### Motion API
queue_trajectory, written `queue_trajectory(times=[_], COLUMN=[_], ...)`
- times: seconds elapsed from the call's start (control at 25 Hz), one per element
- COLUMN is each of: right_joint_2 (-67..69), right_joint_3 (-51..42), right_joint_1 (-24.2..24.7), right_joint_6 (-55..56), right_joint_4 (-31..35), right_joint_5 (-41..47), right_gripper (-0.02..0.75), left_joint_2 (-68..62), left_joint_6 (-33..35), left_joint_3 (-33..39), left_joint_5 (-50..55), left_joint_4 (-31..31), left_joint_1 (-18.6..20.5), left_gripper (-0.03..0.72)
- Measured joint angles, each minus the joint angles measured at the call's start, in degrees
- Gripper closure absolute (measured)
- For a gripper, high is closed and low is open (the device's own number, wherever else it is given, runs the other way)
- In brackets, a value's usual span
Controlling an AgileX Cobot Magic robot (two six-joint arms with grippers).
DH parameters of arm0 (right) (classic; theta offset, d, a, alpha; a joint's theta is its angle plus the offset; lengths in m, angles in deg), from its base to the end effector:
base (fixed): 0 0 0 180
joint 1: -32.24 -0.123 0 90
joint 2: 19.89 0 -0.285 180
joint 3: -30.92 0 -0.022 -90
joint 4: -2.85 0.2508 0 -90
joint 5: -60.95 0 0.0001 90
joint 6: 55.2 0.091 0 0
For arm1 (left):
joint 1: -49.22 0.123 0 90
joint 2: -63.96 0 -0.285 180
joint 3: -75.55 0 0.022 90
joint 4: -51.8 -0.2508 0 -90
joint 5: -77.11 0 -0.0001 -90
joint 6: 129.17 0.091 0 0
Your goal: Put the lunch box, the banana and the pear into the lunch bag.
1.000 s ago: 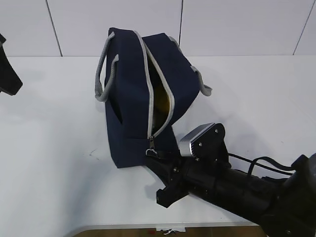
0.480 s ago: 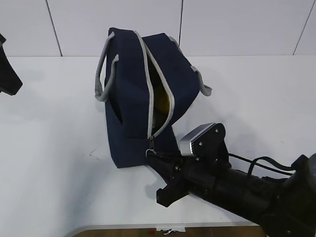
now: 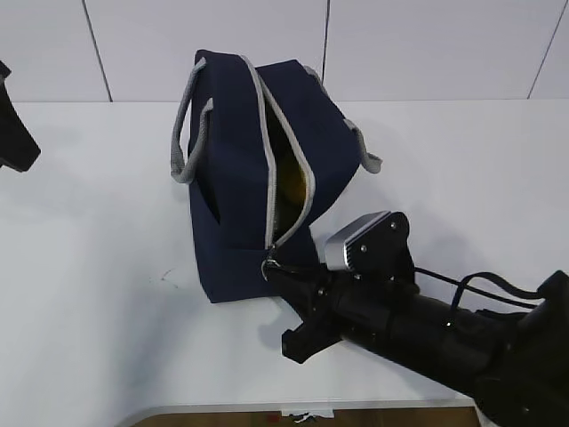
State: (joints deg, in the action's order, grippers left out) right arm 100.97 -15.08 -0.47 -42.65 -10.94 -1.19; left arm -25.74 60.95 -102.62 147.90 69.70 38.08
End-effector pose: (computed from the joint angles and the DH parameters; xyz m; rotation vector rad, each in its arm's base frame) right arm 0.2508 0.1838 0.1047 -0.5826 1.7941 0.6636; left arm 0.2671 -0.0795 0.3407 0.4381 2.7703 -0.4434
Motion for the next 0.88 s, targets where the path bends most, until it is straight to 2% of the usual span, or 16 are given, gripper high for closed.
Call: queue_trajectory(times=[0.28, 0.88], right_joint_2=[-7.03, -19.64], right_joint_3=[0.0, -0.1], right_joint_1=[0.0, 0.0], right_joint_6=[0.0, 1.41], right_joint_4=[0.25, 0.32], right_joint_5=[8.96, 19.96], right_gripper=[0.737, 0.737], left_joint_2=[0.0, 0.0], left_joint_6=[0.0, 0.0], left_joint_3=[0.0, 0.0], left_joint_5=[0.0, 0.1], left_joint_4=[0.22, 1.27], left_joint_1=[0.0, 0.0], left_gripper=[0.411, 0.411])
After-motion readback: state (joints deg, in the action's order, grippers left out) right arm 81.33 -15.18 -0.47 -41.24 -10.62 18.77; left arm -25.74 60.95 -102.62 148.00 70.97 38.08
